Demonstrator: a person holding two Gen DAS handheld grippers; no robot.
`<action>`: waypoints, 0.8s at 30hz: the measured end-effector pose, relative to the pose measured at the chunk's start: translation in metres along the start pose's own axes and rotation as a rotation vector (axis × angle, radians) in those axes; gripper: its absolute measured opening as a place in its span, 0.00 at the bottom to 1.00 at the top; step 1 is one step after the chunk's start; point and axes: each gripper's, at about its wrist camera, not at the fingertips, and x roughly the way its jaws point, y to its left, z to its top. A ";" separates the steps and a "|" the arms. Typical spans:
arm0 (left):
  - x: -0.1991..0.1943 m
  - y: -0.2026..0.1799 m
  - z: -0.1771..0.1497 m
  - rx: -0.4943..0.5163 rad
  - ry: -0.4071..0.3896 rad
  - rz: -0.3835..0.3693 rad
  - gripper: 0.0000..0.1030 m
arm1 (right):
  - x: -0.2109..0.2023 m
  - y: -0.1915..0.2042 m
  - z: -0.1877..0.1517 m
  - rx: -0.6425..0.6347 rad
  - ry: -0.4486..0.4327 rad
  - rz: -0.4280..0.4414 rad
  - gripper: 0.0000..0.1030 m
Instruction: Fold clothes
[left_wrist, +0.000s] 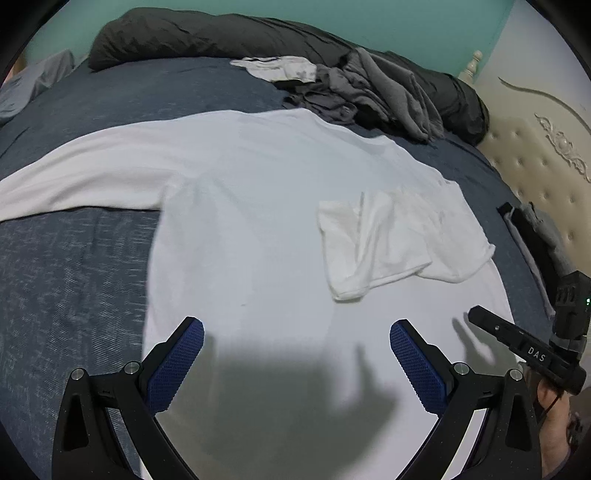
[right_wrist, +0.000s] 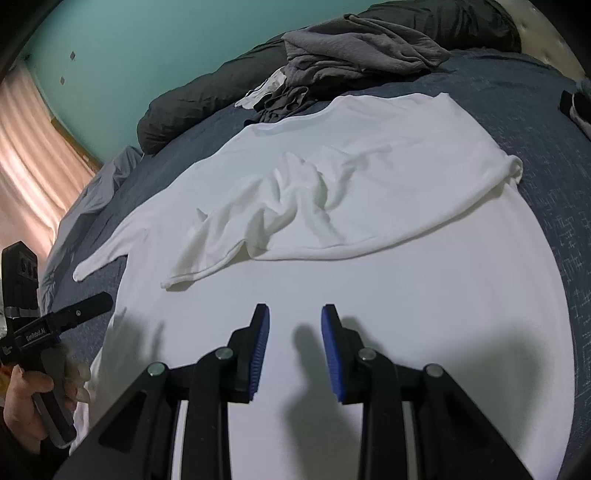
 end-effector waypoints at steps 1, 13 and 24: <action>0.003 -0.003 0.002 0.013 0.006 0.003 1.00 | -0.001 -0.001 0.000 0.006 -0.004 0.005 0.28; 0.041 -0.022 0.042 0.060 0.065 0.038 1.00 | -0.013 -0.008 0.009 0.041 -0.054 0.059 0.32; 0.081 -0.031 0.069 0.089 0.137 -0.004 0.90 | -0.015 -0.023 0.015 0.101 -0.065 0.103 0.34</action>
